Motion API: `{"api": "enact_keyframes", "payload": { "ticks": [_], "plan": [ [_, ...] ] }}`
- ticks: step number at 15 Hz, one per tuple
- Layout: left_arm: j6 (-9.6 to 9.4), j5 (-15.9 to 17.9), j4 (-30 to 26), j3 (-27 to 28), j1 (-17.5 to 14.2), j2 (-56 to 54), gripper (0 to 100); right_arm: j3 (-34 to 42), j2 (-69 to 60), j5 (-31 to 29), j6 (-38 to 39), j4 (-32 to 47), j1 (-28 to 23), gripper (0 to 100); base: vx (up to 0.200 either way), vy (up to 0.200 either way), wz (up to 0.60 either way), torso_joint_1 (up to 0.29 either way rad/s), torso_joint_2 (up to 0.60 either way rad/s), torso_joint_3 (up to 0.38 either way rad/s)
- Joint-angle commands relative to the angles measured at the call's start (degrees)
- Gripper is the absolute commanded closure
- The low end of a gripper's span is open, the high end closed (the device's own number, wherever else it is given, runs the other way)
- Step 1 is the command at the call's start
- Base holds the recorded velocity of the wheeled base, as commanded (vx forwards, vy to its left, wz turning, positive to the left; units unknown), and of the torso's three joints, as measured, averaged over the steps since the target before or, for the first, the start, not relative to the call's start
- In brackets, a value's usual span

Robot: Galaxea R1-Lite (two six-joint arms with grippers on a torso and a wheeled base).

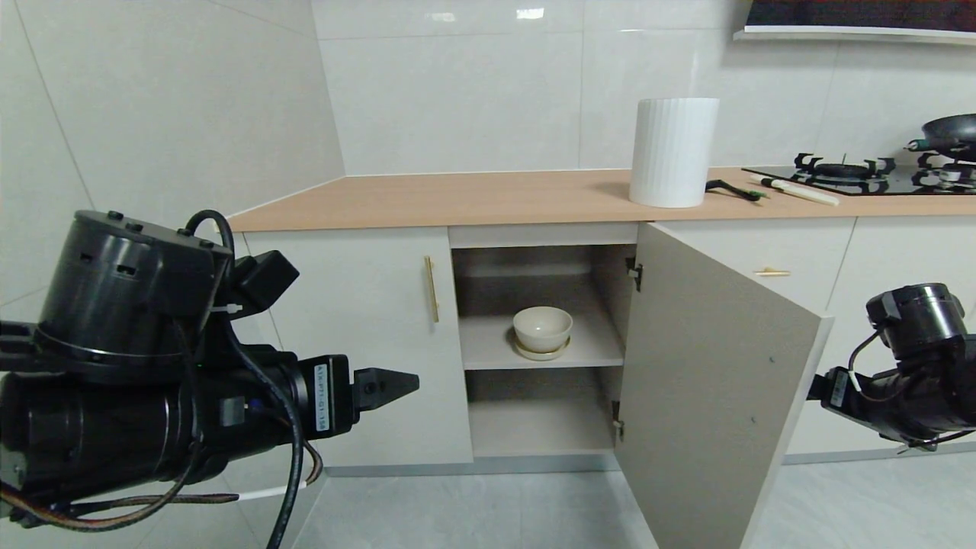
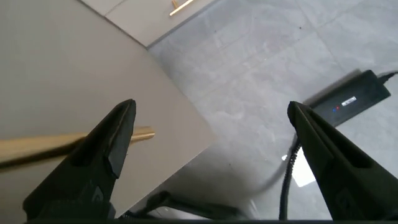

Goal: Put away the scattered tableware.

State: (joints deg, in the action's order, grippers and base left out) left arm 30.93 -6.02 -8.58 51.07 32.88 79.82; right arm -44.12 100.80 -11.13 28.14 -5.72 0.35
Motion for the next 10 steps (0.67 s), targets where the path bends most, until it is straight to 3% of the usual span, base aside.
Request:
{"api": "enact_keyframes", "payload": {
  "ticks": [1, 4, 7, 10],
  "plan": [
    [0.01, -0.04, 0.41, 0.09, -0.01, 0.07, 0, -0.97, 0.62, 0.06, 0.08, -0.35, 3.43, 0, 0.0, 0.0, 0.0, 0.0, 0.0, 0.0],
    [-0.17, -0.04, 1.2, 0.26, -0.01, 0.16, 0, -3.26, 1.76, 1.02, -0.19, -0.52, 9.05, 0, 0.0, 0.0, 0.0, 0.0, 0.0, 0.0],
    [-0.17, -0.13, 1.11, 0.88, -1.59, 0.07, 0, -8.88, 5.98, 6.65, -0.63, -0.35, 17.4, 0, 0.0, 0.0, 0.0, 0.0, 0.0, 0.0],
    [-0.17, -0.22, 1.2, 0.88, -1.68, 0.33, 0, -13.89, 12.14, 7.0, -0.8, -0.17, 22.85, 0, 0.0, 0.0, 0.0, 0.0, 0.0, 0.0]
  ]
}}
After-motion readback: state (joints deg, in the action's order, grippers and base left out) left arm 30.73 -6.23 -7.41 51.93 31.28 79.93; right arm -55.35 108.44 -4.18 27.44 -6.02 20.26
